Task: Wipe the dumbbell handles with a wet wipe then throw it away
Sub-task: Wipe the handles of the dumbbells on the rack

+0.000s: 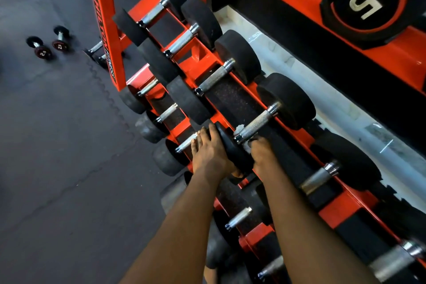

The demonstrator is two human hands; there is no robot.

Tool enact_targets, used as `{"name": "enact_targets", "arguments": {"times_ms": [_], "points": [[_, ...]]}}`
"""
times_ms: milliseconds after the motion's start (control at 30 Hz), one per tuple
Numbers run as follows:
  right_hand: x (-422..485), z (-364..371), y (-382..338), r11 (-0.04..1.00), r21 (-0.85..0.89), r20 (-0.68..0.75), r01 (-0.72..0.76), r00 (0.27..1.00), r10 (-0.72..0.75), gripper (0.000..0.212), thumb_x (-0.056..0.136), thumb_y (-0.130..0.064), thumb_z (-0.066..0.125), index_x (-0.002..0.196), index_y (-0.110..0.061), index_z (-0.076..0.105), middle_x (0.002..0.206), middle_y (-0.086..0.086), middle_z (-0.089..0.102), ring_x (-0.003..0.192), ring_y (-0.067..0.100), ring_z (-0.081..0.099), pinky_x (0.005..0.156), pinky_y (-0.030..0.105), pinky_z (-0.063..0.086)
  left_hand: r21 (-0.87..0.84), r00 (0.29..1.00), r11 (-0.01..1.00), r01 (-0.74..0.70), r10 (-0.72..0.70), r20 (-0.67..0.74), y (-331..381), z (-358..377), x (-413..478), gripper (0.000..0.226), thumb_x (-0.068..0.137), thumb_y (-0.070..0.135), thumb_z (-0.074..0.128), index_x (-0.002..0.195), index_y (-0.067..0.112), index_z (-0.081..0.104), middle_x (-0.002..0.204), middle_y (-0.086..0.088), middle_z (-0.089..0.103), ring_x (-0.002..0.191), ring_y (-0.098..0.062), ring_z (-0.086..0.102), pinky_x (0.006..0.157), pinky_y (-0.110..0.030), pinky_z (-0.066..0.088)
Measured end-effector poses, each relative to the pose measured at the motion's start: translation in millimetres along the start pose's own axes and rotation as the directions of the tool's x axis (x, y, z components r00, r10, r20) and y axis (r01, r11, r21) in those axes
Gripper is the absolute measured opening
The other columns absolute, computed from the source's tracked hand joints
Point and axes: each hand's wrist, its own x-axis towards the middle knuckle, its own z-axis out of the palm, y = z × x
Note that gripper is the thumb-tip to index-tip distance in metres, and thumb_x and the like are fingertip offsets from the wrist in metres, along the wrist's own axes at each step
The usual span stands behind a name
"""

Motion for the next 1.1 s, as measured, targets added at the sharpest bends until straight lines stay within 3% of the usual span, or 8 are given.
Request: {"name": "enact_targets", "arguments": {"times_ms": [100, 233, 367, 600, 700, 800, 933, 1100], "points": [[-16, -11, 20, 0.974, -0.199, -0.111, 0.113, 0.984, -0.137, 0.029, 0.088, 0.011, 0.05, 0.091, -0.01, 0.069, 0.085, 0.005, 0.067, 0.079, 0.016, 0.06, 0.062, 0.016, 0.048, -0.001, 1.0, 1.0, 0.003, -0.003, 0.0, -3, 1, -1, 0.153, 0.053, 0.037, 0.097, 0.159, 0.012, -0.01, 0.168, -0.016, -0.001, 0.156, -0.029, -0.004, 0.125, -0.044, -0.004], [-2, -10, 21, 0.968, -0.219, -0.08, 0.122, 0.987, -0.143, 0.025, 0.085, 0.005, 0.056, 0.094, -0.011, 0.073, 0.098, 0.013, 0.073, 0.092, 0.028, 0.069, 0.088, 0.042, 0.056, -0.01, 1.0, 1.0, -0.008, 0.008, -0.005, -3, 1, 1, 0.153, 0.052, 0.038, 0.097, 0.159, 0.012, -0.009, 0.168, -0.015, 0.0, 0.156, -0.028, -0.005, 0.125, -0.044, -0.004], [11, -2, 14, 0.982, -0.188, -0.017, 0.033, 0.999, -0.037, 0.023, 0.081, -0.008, 0.055, 0.089, -0.018, 0.074, 0.093, 0.008, 0.074, 0.089, 0.028, 0.071, 0.084, 0.047, 0.059, -0.016, 1.0, 1.0, 0.006, -0.006, -0.003, 0, 0, -1, 0.157, 0.046, 0.038, 0.099, 0.16, 0.012, -0.006, 0.168, -0.014, 0.002, 0.156, -0.027, -0.003, 0.124, -0.045, -0.005], [-13, -25, 20, 0.868, -0.41, 0.0, 0.28, 0.952, -0.308, 0.009, 0.085, -0.014, 0.067, 0.086, -0.016, 0.076, 0.084, 0.003, 0.076, 0.08, 0.017, 0.07, 0.08, 0.047, 0.058, -0.016, 1.0, 1.0, -0.003, 0.003, -0.003, -3, 2, 0, 0.154, 0.049, 0.036, 0.098, 0.16, 0.014, -0.007, 0.168, -0.014, 0.001, 0.156, -0.028, -0.003, 0.123, -0.047, -0.006], [-34, -31, -10, 0.637, -0.628, 0.057, 0.447, 0.843, -0.535, 0.022, 0.084, -0.01, 0.065, 0.1, -0.018, 0.077, 0.089, 0.002, 0.076, 0.084, 0.018, 0.071, 0.075, 0.034, 0.058, -0.014, 1.0, 1.0, 0.0, 0.0, -0.002, -3, 2, -1, 0.155, 0.049, 0.038, 0.099, 0.16, 0.014, -0.007, 0.168, -0.014, 0.0, 0.156, -0.029, -0.003, 0.123, -0.048, -0.005], [-33, -31, -35, 0.34, -0.738, 0.114, 0.583, 0.605, -0.788, 0.04, 0.085, 0.006, 0.057, 0.114, -0.014, 0.073, 0.109, 0.008, 0.073, 0.102, 0.022, 0.069, 0.089, 0.032, 0.056, -0.019, 1.0, 1.0, -0.004, 0.004, -0.008, -2, 2, 0, 0.157, 0.047, 0.04, 0.1, 0.16, 0.015, -0.007, 0.168, -0.013, 0.001, 0.156, -0.028, -0.003, 0.123, -0.047, -0.006], [-13, -32, -19, -0.195, -0.714, 0.629, 0.672, 0.495, -0.599, 0.053, 0.078, 0.001, 0.038, 0.124, 0.002, 0.064, 0.132, 0.018, 0.061, 0.131, 0.032, 0.052, 0.112, 0.044, 0.038, -0.006, 1.0, 1.0, -0.001, 0.001, -0.011, -3, 3, 0, 0.157, 0.047, 0.039, 0.099, 0.16, 0.015, -0.007, 0.168, -0.013, 0.001, 0.156, -0.027, -0.001, 0.123, -0.047, -0.004], [-9, -43, -38, -0.408, -0.621, 0.78, 0.669, 0.481, -0.4, 0.07, 0.082, -0.017, 0.014, 0.136, -0.008, 0.057, 0.143, 0.01, 0.053, 0.14, 0.025, 0.041, 0.119, 0.035, 0.019, -0.005, 1.0, 1.0, 0.0, 0.0, -0.006, -3, 2, 0, 0.157, 0.046, 0.041, 0.099, 0.16, 0.016, -0.007, 0.168, -0.012, 0.001, 0.156, -0.025, -0.003, 0.123, -0.047, -0.006]]}}
